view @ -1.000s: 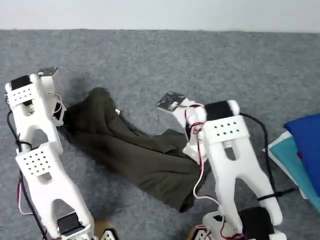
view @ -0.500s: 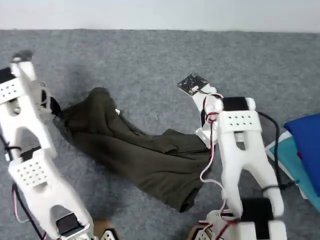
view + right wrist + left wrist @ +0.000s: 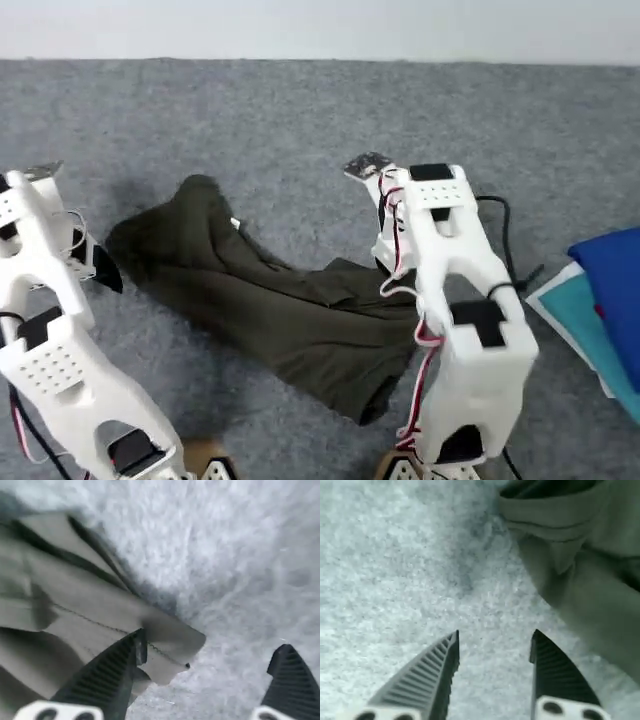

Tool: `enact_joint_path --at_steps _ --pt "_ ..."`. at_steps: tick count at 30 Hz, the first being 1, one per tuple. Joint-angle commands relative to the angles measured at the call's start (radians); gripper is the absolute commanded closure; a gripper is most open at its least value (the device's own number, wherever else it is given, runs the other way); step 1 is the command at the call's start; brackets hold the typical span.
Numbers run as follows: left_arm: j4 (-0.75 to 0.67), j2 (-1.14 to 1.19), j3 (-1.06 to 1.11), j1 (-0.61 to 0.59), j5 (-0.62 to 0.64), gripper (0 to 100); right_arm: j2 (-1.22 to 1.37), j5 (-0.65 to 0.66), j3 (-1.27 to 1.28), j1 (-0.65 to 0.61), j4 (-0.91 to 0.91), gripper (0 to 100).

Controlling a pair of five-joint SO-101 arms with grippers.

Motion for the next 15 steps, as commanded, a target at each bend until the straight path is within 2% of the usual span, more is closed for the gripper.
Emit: enact_joint_path --at_steps 1,5,7,13,15 --pt "0.02 -0.066 0.001 -0.006 -0.017 78 0.097 -0.008 -0.135 -0.008 0.084 61.1" --pt "0.02 -0.064 0.001 -0.008 -0.017 78 0.2 0.072 -0.216 -0.013 0.165 64.4" --pt "0.02 -0.066 0.001 -0.008 -0.017 78 0.239 0.109 -0.252 -0.015 0.205 71.9" --pt "0.021 -0.066 0.001 -0.008 -0.017 78 0.265 0.112 -0.279 -0.007 0.234 99.7" --pt "0.021 -0.066 0.001 -0.009 -0.017 78 0.265 0.114 -0.281 -0.008 0.259 97.2"
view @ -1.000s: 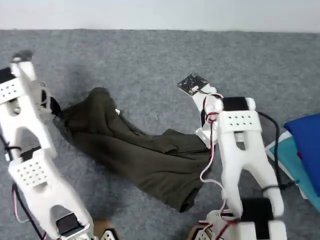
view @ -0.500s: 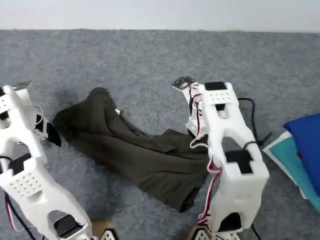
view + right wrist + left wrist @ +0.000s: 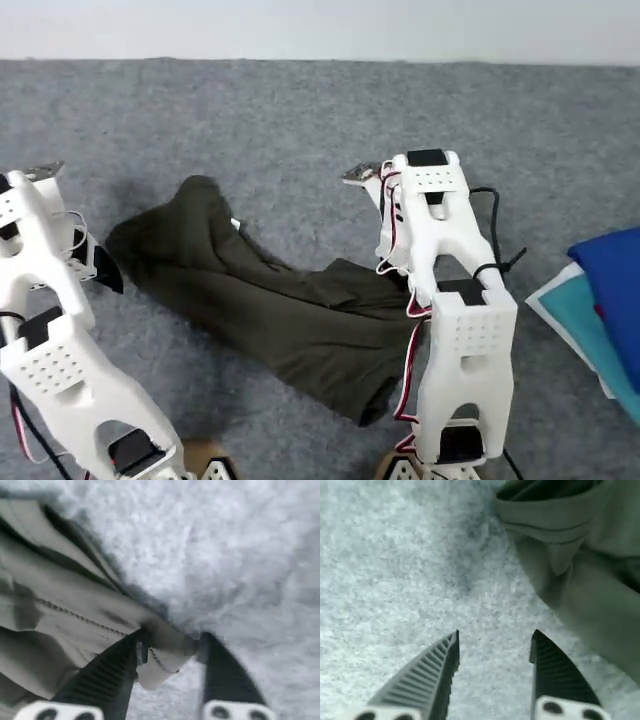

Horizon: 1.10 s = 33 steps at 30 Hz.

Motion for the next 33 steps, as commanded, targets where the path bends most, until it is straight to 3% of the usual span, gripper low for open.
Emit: enact_joint_path --at_steps 1,16,24,33 --pt "0.021 -0.066 -0.002 -0.008 -0.011 78 0.016 0.017 0.0 -0.013 0.062 97.2" --pt "0.021 -0.066 0.002 -0.008 -0.011 78 -0.193 0.021 0.003 -0.036 0.15 98.8" --pt "0.021 -0.063 0.004 -0.008 -0.011 78 -0.332 0.106 0.212 -0.191 0.173 98.8" --pt "0.023 -0.066 0.016 -0.017 -0.011 78 -0.596 0.114 0.537 -0.403 0.17 98.8"
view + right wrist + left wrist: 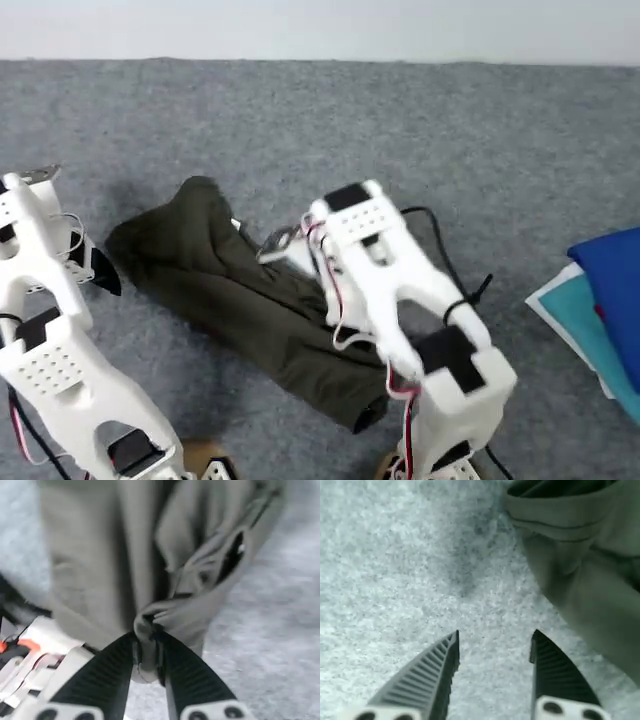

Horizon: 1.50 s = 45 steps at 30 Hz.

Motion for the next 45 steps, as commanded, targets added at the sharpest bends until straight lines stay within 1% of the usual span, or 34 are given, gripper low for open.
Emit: enact_joint_path --at_steps 1,6,8,9,11,14,16,18,20,23,28,30,32,34,38,41,45 --pt "0.023 -0.066 0.013 0.0 -0.011 78 -0.125 0.009 0.087 -0.045 0.031 98.8" --pt "0.023 -0.066 0.016 -0.003 -0.011 78 -0.213 0.002 0.236 -0.045 -0.042 98.3" --pt "0.023 -0.066 0.019 -0.003 -0.011 78 -0.225 -0.003 0.287 -0.045 -0.096 98.0" --pt "0.023 -0.066 0.019 -0.003 -0.011 78 -0.228 -0.023 0.311 -0.045 -0.139 96.2" --pt "0.023 -0.066 0.019 -0.003 -0.011 78 -0.228 -0.08 0.345 -0.045 -0.203 88.5" --pt "0.023 -0.066 0.019 -0.003 -0.011 78 -0.236 -0.153 0.347 -0.045 -0.226 73.5" --pt "0.023 -0.066 0.016 -0.003 -0.012 78 -0.237 -0.17 0.345 -0.051 -0.22 64.5" --pt "0.02 -0.066 0.01 0.003 -0.015 78 -0.237 -0.166 0.345 -0.051 -0.199 59.2" --pt "0.02 -0.066 -0.019 0.011 -0.043 78 -0.239 -0.166 0.324 -0.051 -0.174 58.8" --pt "0.02 -0.066 -0.128 0.031 -0.069 78 -0.239 -0.166 0.242 -0.05 -0.114 60.9" --pt "-0.005 -0.041 -0.455 0.091 -0.081 78 -0.239 -0.175 0.009 -0.042 0.018 64.9" --pt "-0.009 0.009 -0.564 0.137 -0.164 77 -0.24 -0.18 -0.075 -0.028 0.044 66.9" --pt "0.023 0.089 -0.621 0.189 -0.313 73 -0.251 -0.209 -0.115 -0.001 0.042 68.2" --pt "0.021 0.158 -0.654 0.218 -0.417 71 -0.265 -0.215 -0.117 0.033 0.041 68.3" --pt "0.021 0.282 -0.704 0.264 -0.608 71 -0.297 -0.215 -0.104 0.143 0.042 68.3" --pt "0.021 0.353 -0.707 0.288 -0.68 71 -0.323 -0.186 -0.078 0.242 0.041 68.3" --pt "0.021 0.417 -0.708 0.308 -0.715 71 -0.358 -0.121 -0.037 0.363 0.041 68.4"
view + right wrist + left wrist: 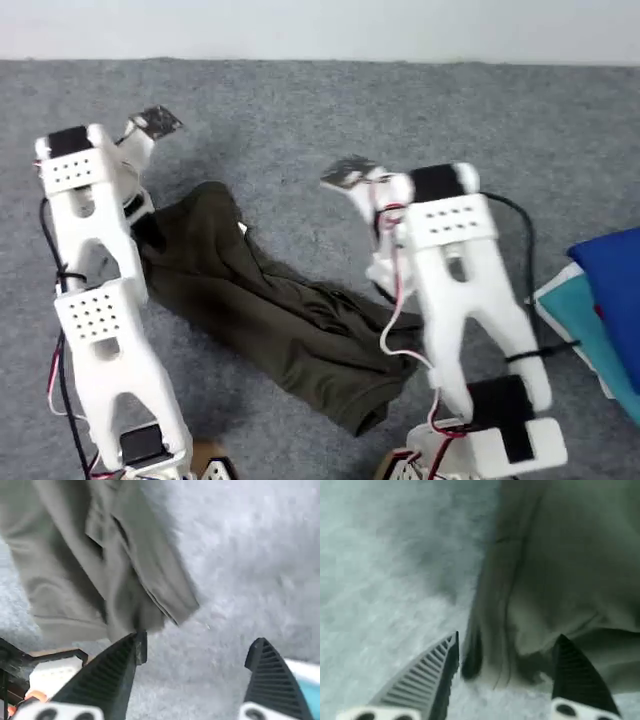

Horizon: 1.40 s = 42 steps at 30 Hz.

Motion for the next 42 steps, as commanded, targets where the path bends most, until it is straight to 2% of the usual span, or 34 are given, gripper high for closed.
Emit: enact_joint_path --at_steps 1,13,18,20,26,28,31,35,38,42 --pt "0.023 0.041 -0.038 0.031 -0.041 72 -0.053 0.051 0.008 0.101 0.038 68.4" --pt "0.021 0.15 -0.039 0.055 -0.043 87 -0.053 0.064 0.014 0.243 0.036 68.4" --pt "0.021 0.14 -0.044 0.077 -0.038 99 -0.053 0.064 0.015 0.245 0.036 68.4" --pt "0.023 0.14 -0.068 0.077 -0.031 99 -0.053 0.064 0.015 0.245 0.036 68.4" --pt "0.025 0.137 -0.217 0.074 0.103 99 -0.053 0.061 0.015 0.245 0.036 68.4" --pt "0.026 0.097 -0.278 0.077 0.149 99 -0.053 0.06 0.017 0.245 0.036 68.4" --pt "0.028 -0.023 -0.266 0.101 0.153 99 -0.053 0.061 0.055 0.245 0.035 68.4" --pt "0.028 -0.247 -0.048 0.161 0.104 99 -0.062 0.06 0.161 0.254 -0.008 68.4" --pt "0.028 -0.465 0.243 0.229 0.012 99 -0.062 0.061 0.213 0.302 -0.038 68.4" --pt "0.028 -0.786 0.644 0.381 -0.044 99 -0.062 0.066 0.224 0.407 -0.048 68.4"
